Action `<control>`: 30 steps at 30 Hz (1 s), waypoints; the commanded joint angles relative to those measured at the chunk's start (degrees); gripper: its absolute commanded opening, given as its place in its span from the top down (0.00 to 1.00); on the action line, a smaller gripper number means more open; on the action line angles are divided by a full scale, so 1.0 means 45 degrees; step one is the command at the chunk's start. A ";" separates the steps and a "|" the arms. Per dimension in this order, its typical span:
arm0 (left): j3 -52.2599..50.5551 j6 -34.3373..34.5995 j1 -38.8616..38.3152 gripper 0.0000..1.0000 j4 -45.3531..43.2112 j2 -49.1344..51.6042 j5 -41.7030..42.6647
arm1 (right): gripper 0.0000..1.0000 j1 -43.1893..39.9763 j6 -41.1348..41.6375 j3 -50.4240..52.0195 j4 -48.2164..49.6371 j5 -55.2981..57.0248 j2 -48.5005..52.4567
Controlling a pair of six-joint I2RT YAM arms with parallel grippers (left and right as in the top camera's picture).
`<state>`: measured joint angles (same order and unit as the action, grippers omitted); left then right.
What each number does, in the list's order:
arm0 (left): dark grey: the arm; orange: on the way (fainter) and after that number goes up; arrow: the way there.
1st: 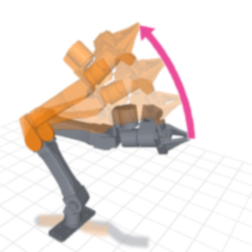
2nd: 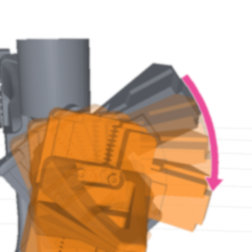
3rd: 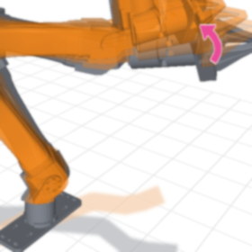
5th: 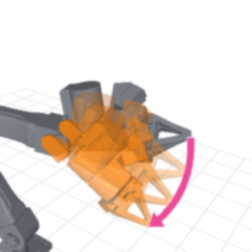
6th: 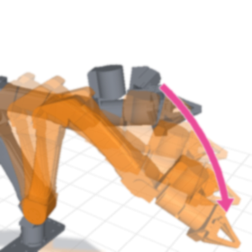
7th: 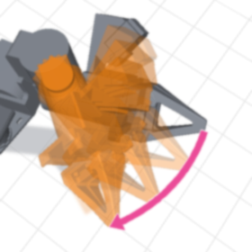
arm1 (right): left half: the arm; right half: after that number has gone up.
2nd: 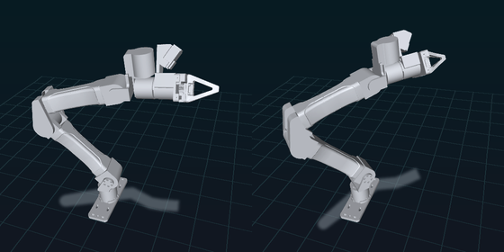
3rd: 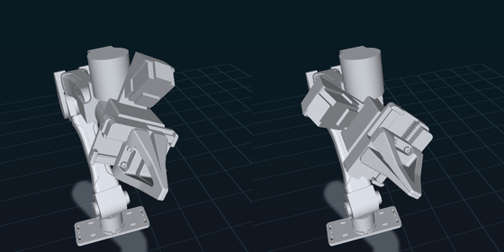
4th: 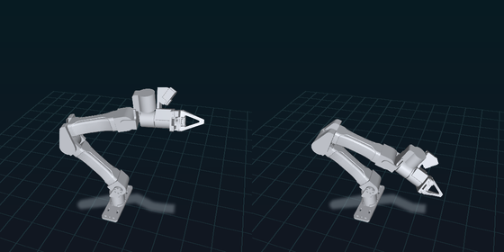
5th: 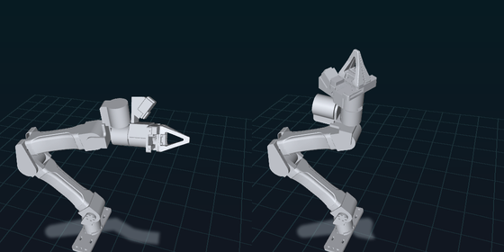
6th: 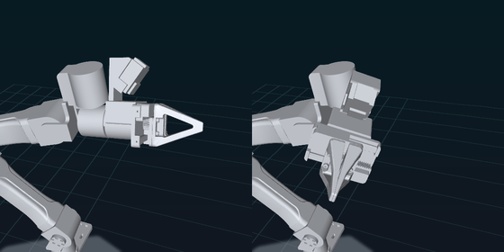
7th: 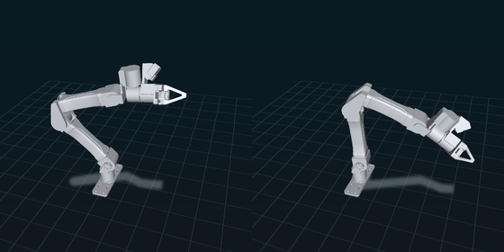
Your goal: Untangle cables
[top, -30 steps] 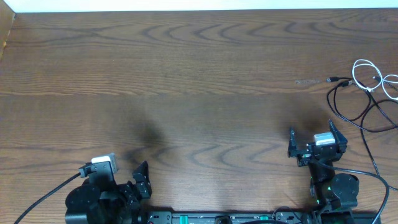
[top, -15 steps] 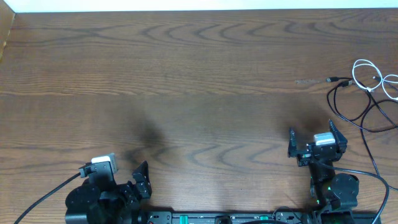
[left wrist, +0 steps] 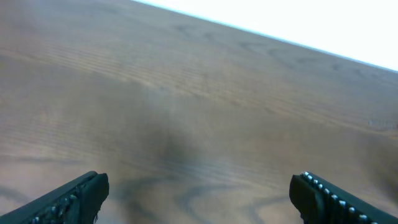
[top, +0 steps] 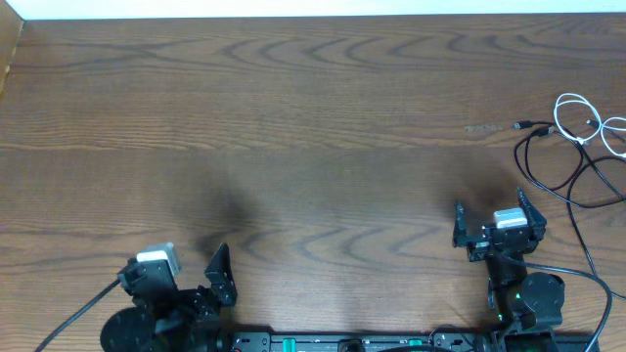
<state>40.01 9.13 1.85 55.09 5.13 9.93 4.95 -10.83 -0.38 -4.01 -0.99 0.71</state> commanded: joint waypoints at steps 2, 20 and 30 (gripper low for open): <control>-0.1545 -0.0223 0.0053 0.02 -0.1200 -0.1025 -0.0087 | 0.01 -0.0083 -0.0087 0.0019 -0.0053 0.0092 -0.0092; -0.8136 -0.1005 0.0049 0.02 -1.1905 -0.1117 -0.0466 | 0.01 -0.0083 -0.0087 0.0019 -0.0053 0.0097 -0.0092; -0.8840 -0.3526 0.0053 0.02 -1.2648 -0.1122 -0.0568 | 0.01 -0.0083 -0.0083 0.0019 -0.0053 0.0097 -0.0092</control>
<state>0.34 -0.25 1.85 -4.71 0.58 8.23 4.95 -10.83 -0.38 -4.03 -0.99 0.69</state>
